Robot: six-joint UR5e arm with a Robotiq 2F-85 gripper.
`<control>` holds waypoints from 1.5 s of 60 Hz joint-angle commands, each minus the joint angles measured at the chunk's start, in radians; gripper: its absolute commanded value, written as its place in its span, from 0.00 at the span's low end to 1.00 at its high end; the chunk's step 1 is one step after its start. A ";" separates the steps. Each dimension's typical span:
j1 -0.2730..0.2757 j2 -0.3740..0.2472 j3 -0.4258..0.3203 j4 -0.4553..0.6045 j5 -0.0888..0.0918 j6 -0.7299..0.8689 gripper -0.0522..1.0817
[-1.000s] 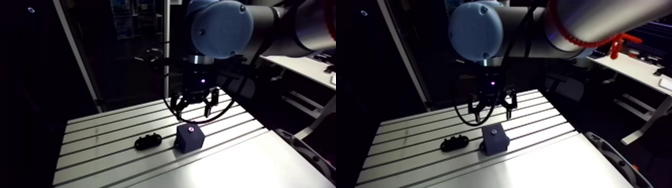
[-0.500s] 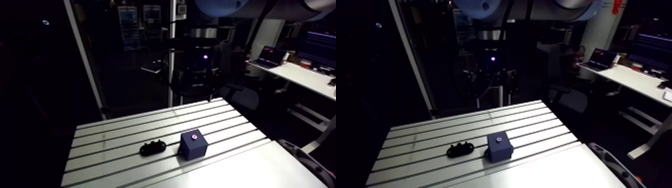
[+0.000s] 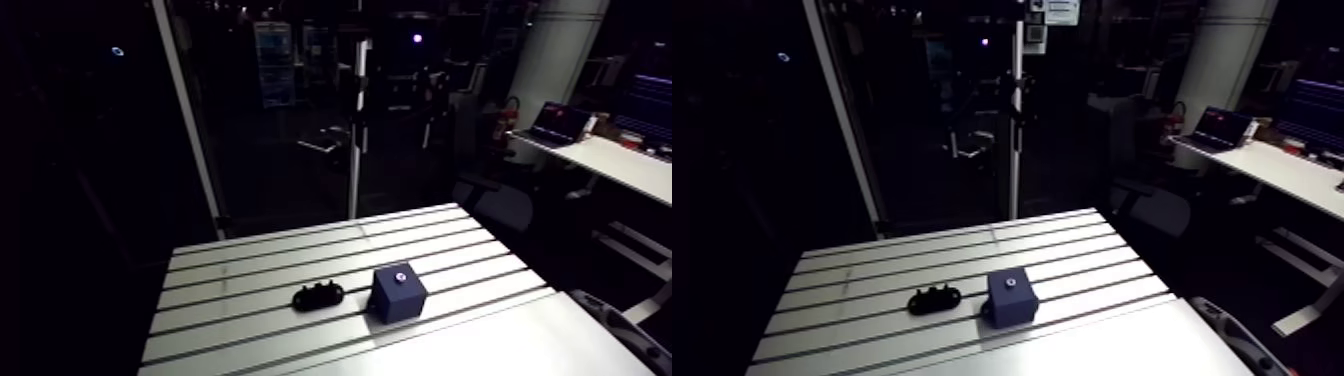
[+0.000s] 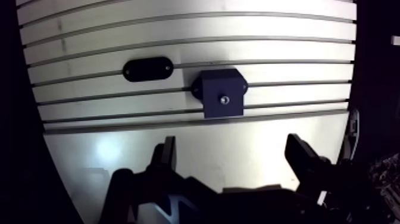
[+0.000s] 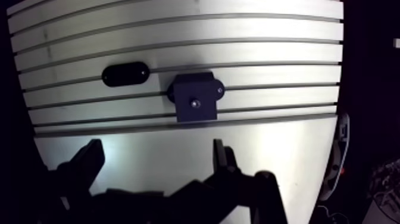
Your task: Pick up the M10 bolt and insert it into the hole until fully seated.
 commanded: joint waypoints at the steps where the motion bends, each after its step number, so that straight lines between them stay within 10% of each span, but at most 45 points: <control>1: 0.090 0.009 -0.135 0.069 0.010 0.039 0.05; 45: 0.222 0.024 -0.158 0.116 0.001 0.089 0.05; 90: 0.235 0.024 -0.132 0.113 0.010 0.094 0.05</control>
